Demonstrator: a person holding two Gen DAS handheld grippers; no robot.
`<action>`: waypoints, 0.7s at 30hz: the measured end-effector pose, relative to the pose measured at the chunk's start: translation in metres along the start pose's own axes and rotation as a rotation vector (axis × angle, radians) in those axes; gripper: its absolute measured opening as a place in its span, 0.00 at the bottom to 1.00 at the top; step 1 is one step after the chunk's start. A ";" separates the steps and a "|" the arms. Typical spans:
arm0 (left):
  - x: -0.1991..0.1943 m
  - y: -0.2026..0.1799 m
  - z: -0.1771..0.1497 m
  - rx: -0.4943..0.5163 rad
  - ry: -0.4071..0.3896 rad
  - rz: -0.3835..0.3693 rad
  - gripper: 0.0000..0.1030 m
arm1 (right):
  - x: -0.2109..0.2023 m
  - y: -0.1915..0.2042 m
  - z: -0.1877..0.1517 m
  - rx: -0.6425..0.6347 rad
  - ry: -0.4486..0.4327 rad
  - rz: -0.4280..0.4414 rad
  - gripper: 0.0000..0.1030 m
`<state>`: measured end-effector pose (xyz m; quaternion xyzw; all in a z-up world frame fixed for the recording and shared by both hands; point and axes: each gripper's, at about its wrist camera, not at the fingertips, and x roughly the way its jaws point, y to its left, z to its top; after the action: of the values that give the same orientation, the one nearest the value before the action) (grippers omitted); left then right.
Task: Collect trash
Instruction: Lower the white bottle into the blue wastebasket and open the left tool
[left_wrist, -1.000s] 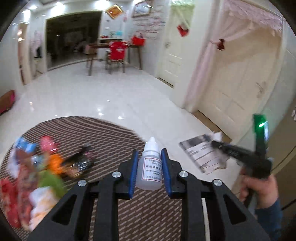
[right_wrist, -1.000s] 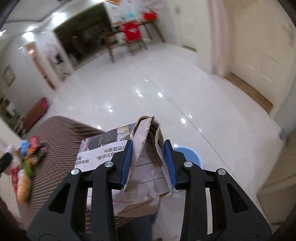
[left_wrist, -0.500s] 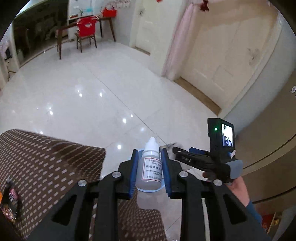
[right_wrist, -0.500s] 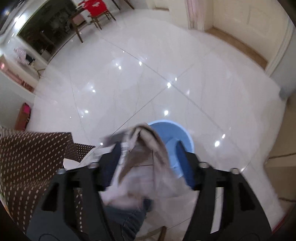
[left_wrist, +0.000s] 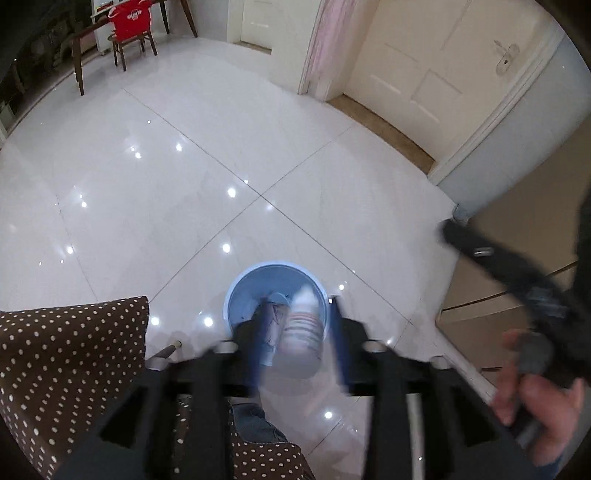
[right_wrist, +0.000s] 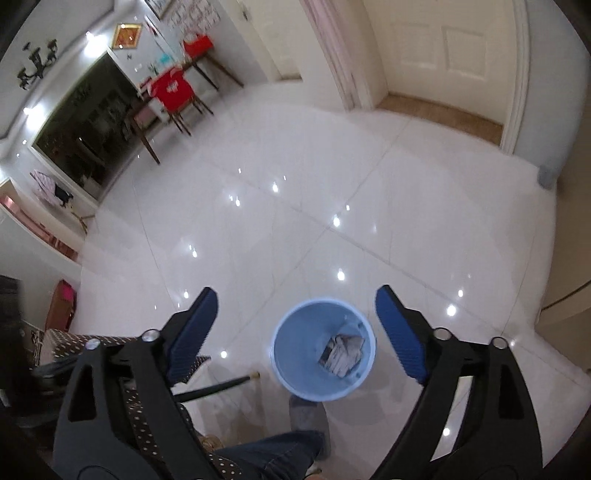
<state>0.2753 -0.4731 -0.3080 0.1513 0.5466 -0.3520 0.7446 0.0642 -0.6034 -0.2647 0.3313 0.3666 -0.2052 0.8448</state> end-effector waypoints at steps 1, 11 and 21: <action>-0.001 0.001 0.000 -0.010 -0.008 0.024 0.75 | -0.007 0.002 0.002 -0.002 -0.013 0.005 0.89; -0.073 0.012 -0.024 -0.068 -0.153 0.057 0.84 | -0.057 0.020 -0.010 -0.034 -0.089 0.037 0.94; -0.188 0.014 -0.080 -0.116 -0.386 0.106 0.91 | -0.121 0.082 -0.033 -0.150 -0.211 0.091 0.94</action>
<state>0.1994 -0.3469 -0.1659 0.0664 0.4044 -0.3025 0.8605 0.0185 -0.5110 -0.1568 0.2602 0.2745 -0.1723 0.9095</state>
